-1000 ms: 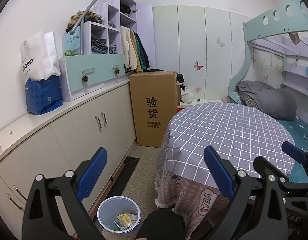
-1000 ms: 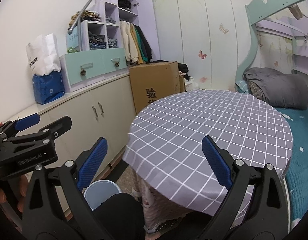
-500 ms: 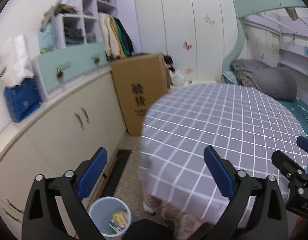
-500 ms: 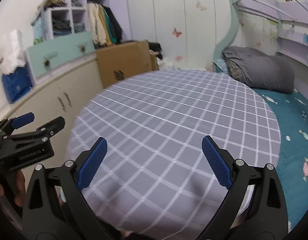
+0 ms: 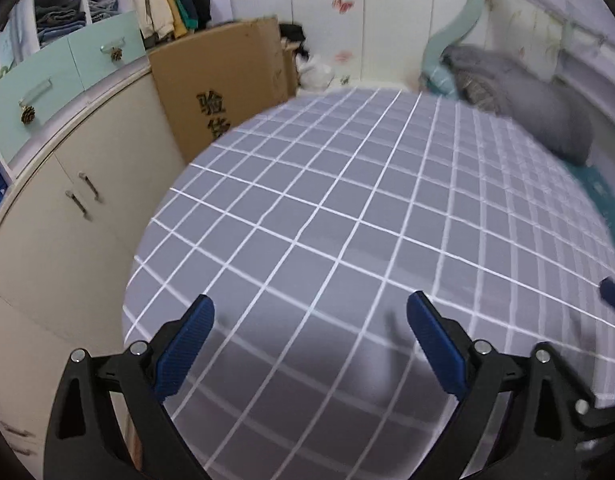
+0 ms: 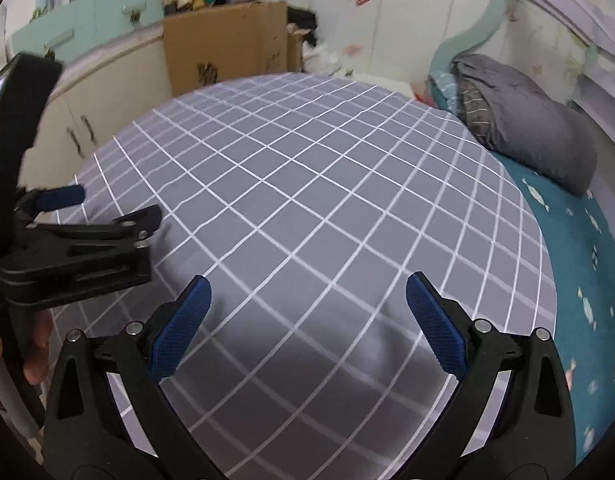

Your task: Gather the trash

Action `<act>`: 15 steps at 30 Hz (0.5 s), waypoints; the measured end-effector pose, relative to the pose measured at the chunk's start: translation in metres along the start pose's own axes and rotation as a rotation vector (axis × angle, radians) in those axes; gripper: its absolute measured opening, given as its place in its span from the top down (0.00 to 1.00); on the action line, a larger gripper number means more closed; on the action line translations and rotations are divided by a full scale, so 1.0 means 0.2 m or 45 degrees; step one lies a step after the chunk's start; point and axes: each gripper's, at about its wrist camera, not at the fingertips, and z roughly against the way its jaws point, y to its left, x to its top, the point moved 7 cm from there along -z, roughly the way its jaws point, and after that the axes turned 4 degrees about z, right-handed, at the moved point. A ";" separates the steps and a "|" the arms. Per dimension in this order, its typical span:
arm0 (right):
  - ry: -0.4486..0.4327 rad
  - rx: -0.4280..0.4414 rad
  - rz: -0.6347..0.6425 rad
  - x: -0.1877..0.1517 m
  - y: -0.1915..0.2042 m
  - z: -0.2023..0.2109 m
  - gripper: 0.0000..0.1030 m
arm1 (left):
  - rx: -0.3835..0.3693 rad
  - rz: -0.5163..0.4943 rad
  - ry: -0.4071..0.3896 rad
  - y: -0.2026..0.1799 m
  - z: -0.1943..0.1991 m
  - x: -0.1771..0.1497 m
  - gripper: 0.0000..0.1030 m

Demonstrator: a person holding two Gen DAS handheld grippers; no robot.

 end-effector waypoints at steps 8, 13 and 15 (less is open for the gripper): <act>0.004 0.164 0.136 0.15 0.01 -0.12 0.07 | 0.042 0.074 0.054 -0.07 -0.15 0.10 0.08; 0.024 0.207 0.237 0.17 0.03 -0.20 0.07 | 0.079 0.105 0.058 -0.04 -0.19 0.12 0.08; 0.037 0.212 0.280 0.17 0.04 -0.25 0.07 | 0.067 0.151 0.063 -0.02 -0.20 0.12 0.08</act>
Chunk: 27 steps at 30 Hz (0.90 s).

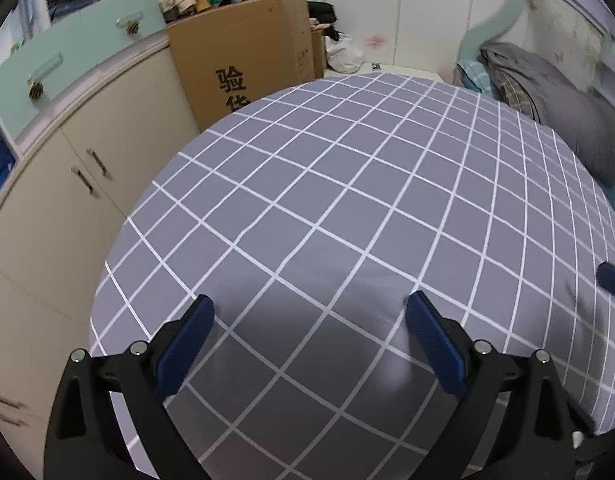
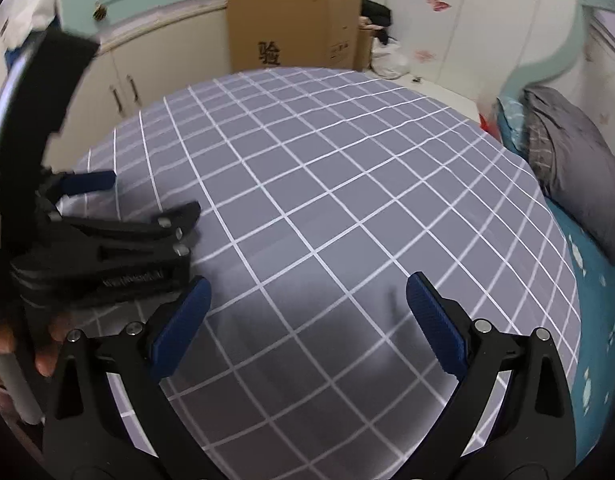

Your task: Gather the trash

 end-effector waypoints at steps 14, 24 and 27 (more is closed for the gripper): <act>0.018 0.097 -0.007 0.01 -0.01 -0.11 0.06 | -0.002 0.085 -0.023 0.03 -0.02 -0.03 0.04; 0.019 0.097 -0.007 0.02 -0.01 -0.11 0.06 | -0.002 0.085 -0.023 0.03 -0.02 -0.03 0.04; 0.019 0.097 -0.007 0.02 -0.01 -0.11 0.06 | -0.002 0.085 -0.023 0.03 -0.02 -0.03 0.04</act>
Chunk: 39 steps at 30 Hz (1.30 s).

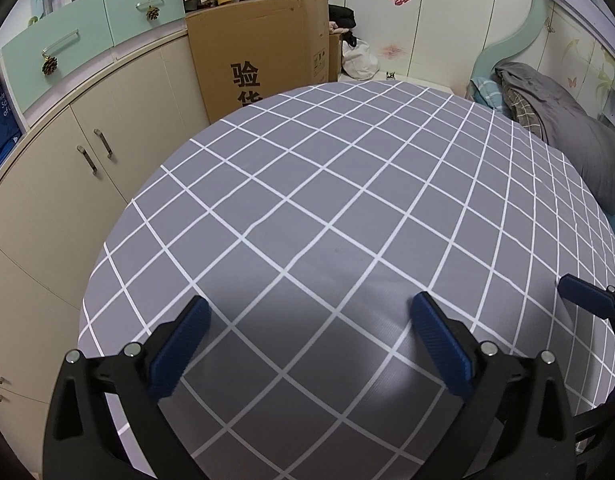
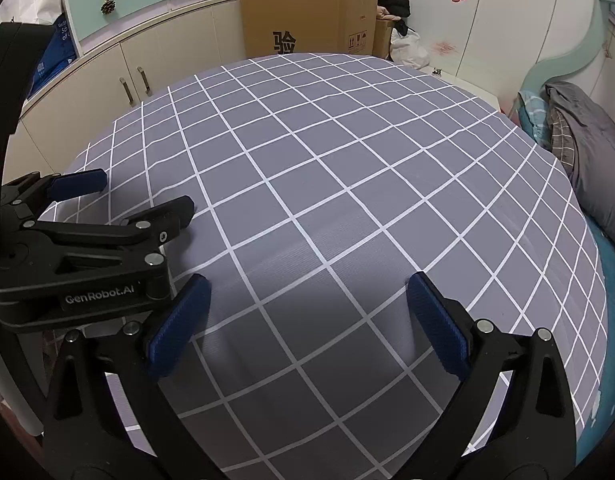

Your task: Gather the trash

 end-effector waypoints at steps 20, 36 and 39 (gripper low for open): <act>0.000 -0.001 0.000 0.00 0.00 0.00 0.06 | 0.000 0.001 0.000 0.00 0.00 0.00 0.04; 0.000 -0.001 -0.001 0.00 0.00 0.00 0.06 | 0.000 0.000 0.000 0.00 0.00 0.00 0.04; 0.000 -0.001 0.000 0.00 0.00 0.00 0.06 | -0.001 0.000 0.000 0.00 0.00 0.00 0.04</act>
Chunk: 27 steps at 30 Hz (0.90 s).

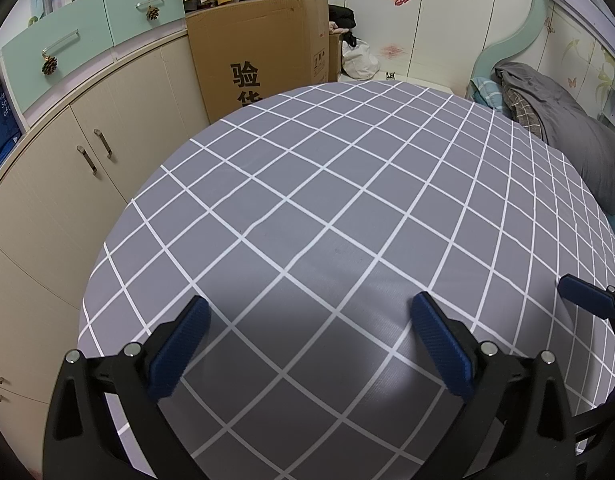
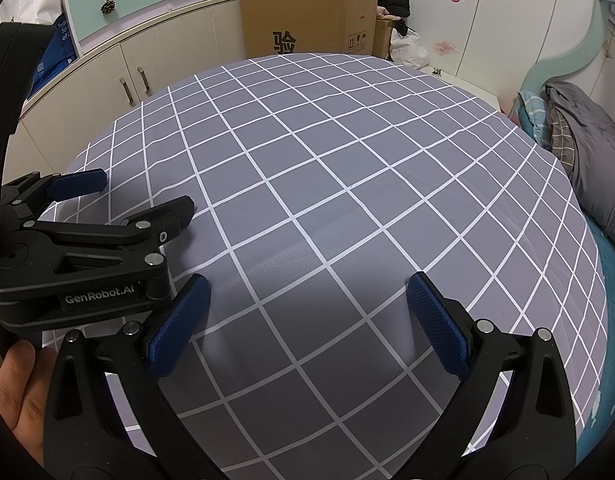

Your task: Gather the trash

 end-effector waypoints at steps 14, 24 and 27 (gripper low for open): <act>0.000 -0.001 -0.001 0.00 0.00 0.00 0.06 | 0.000 0.000 0.000 0.00 0.00 0.00 0.04; 0.000 0.000 -0.001 0.01 -0.01 -0.01 0.06 | 0.000 0.000 0.000 0.00 0.00 0.00 0.04; 0.000 0.000 0.000 0.00 0.00 -0.01 0.06 | 0.000 0.000 -0.001 0.00 0.00 0.00 0.04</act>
